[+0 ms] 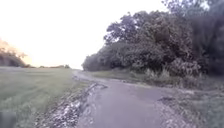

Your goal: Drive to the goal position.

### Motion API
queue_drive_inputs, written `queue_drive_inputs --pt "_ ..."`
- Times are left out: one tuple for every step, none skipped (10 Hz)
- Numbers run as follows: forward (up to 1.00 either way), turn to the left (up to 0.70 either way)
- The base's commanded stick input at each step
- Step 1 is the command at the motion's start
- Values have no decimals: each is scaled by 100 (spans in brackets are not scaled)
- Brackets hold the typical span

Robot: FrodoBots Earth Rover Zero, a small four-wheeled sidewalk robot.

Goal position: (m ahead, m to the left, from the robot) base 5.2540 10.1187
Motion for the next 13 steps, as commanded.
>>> queue_drive_inputs --pt "66 0" --pt "66 0" --pt "66 0" --pt "66 0" --pt "66 0" --pt "66 -32" --pt "66 -32" --pt "66 -20" --pt "66 -4" --pt "66 0" --pt "66 0" --pt "66 0" --pt "66 0"
